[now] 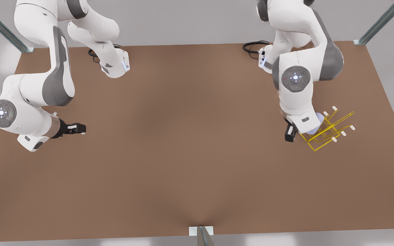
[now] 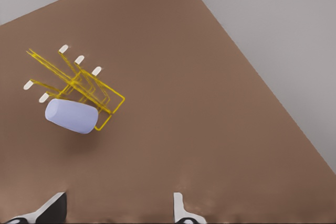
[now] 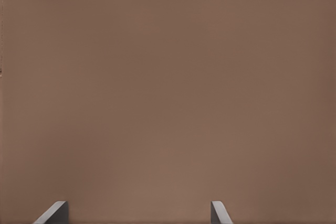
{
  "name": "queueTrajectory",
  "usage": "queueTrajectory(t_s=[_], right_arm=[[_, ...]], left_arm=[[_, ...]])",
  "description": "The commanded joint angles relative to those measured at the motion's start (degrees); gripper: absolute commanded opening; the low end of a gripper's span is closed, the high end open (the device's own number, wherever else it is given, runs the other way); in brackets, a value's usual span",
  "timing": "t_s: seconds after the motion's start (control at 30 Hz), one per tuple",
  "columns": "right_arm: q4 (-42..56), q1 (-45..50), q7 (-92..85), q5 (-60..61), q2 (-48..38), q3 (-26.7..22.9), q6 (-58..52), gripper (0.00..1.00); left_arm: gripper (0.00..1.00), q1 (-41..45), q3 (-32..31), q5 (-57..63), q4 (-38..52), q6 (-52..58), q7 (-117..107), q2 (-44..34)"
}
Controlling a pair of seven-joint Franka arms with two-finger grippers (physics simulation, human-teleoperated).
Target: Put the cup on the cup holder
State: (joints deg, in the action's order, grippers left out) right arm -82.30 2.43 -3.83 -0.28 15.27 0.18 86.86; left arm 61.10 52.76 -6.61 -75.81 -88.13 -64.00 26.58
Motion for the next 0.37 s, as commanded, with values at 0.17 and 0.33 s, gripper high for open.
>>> queueTrajectory(t_s=[0.17,0.33], right_arm=[[0.3,-0.2,0.3,0.0,-0.1,0.0,0.2,1.0],[0.4,0.1,0.4,0.0,-0.1,0.1,0.1,1.0]], left_arm=[[1.0,-36.0,-48.7,8.7,-2.1,15.7,80.7,-10.2],[1.0,-37.3,-47.2,8.3,-2.3,14.1,79.5,-11.2]])
